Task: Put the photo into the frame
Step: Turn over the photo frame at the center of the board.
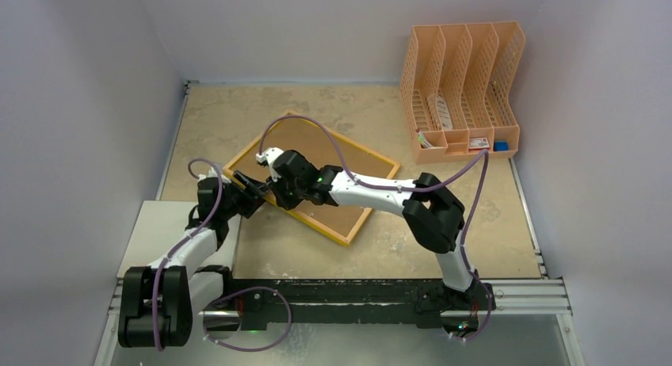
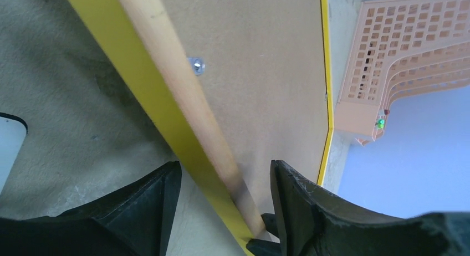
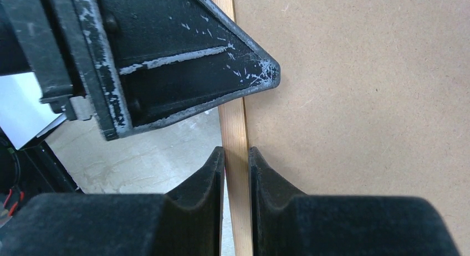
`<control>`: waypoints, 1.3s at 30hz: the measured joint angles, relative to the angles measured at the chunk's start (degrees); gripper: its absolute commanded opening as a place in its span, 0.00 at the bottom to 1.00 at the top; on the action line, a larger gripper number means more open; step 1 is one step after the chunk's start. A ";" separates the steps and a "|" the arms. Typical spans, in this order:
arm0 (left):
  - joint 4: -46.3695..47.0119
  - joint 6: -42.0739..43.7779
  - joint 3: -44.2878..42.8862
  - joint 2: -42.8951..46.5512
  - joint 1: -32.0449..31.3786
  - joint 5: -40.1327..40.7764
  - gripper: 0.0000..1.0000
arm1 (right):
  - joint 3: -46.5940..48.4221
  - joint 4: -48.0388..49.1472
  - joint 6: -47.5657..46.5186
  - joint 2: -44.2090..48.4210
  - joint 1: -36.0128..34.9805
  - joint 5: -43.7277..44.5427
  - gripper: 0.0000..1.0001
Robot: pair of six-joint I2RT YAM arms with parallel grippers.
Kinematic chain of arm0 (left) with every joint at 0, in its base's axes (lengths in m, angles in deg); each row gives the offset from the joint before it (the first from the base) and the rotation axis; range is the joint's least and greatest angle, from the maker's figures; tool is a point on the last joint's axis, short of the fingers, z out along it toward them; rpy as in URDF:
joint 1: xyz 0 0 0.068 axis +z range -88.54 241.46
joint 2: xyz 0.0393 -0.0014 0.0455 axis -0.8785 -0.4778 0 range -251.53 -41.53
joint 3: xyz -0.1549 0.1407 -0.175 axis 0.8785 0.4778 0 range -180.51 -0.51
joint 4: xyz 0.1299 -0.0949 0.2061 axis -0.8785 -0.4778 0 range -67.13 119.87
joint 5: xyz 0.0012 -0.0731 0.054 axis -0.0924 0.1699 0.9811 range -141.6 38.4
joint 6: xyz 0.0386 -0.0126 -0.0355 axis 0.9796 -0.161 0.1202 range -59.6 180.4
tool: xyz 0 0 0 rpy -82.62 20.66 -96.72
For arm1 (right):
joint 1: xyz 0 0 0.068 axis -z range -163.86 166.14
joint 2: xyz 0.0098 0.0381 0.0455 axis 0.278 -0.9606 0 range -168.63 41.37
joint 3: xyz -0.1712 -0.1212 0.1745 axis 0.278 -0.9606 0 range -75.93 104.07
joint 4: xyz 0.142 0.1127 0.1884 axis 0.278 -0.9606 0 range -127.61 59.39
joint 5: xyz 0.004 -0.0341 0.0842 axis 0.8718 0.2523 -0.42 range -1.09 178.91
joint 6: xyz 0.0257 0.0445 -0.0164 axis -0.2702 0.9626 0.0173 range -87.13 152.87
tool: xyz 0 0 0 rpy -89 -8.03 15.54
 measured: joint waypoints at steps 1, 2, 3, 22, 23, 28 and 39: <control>0.85 -0.66 0.37 -0.70 0.00 0.04 0.59 | 0.00 0.07 0.13 0.02 0.00 -0.09 0.00; 1.53 -1.20 0.59 -1.33 0.00 0.07 0.58 | 0.00 0.13 0.22 0.04 0.00 -0.17 0.00; 2.10 -1.38 0.72 -1.70 0.00 0.09 0.57 | 0.00 0.15 0.31 0.04 0.00 -0.31 0.00; 14.32 -10.78 5.92 -0.13 0.09 6.21 0.08 | 0.42 1.88 0.39 1.44 -0.20 2.56 0.64; 12.39 -10.93 5.27 0.15 0.09 6.45 0.07 | 0.39 1.64 -0.52 2.25 -0.52 3.93 0.68; 3.91 -10.86 -0.11 0.31 0.09 6.64 0.03 | 0.37 0.90 -5.81 9.07 -2.84 13.70 0.77; -10.86 -8.81 -12.55 0.28 0.09 6.40 0.02 | -0.39 -1.29 -15.10 10.29 -15.43 33.81 0.79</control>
